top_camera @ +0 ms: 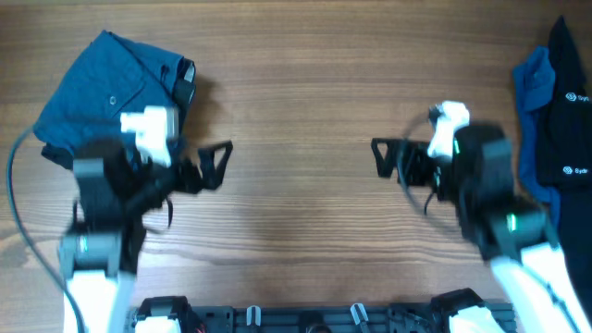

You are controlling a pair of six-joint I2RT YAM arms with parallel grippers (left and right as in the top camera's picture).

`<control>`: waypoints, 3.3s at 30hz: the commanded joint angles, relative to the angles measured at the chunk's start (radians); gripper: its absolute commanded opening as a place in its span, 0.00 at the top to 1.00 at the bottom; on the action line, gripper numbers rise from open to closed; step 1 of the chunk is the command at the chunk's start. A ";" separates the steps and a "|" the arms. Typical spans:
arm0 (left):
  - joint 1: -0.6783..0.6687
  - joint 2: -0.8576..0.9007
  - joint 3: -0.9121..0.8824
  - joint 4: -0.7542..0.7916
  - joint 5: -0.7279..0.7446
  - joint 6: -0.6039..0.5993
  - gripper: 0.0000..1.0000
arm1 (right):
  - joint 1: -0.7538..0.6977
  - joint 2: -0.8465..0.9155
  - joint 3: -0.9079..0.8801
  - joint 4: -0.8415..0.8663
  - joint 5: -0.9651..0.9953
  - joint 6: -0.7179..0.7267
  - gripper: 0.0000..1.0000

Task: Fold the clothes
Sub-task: 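Reach the right gripper to the black t-shirt pile and grasp it, then drag the black t-shirt leftward across the table with the right gripper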

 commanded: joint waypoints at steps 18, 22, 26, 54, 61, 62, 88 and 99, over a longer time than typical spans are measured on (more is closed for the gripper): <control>0.000 0.324 0.200 -0.179 0.114 -0.010 0.00 | -0.880 0.858 0.594 0.249 -0.029 -0.027 0.09; 0.000 0.324 0.200 -0.178 0.114 -0.010 0.00 | -0.905 0.990 0.594 0.415 -0.095 -0.023 0.16; 0.000 0.324 0.200 -0.183 0.117 -0.058 0.00 | -0.903 1.075 0.594 0.488 0.032 0.029 0.17; 0.027 0.296 0.215 -0.193 0.113 -0.103 0.00 | -0.859 0.701 0.593 0.543 -0.438 0.014 0.96; 0.076 0.106 0.291 -0.216 0.117 -0.103 0.00 | -0.640 0.653 0.591 0.229 -0.580 -0.116 0.96; 0.075 0.077 0.291 -0.219 0.116 -0.102 0.00 | -0.584 0.653 0.591 0.194 -0.571 -0.153 0.96; -0.128 0.242 0.291 -0.425 -0.071 0.048 0.08 | -0.287 0.674 0.524 -0.219 -0.068 -0.105 0.00; -0.323 0.578 0.291 -0.333 -0.145 0.025 0.21 | -0.480 0.713 0.210 -0.037 0.054 -0.014 0.16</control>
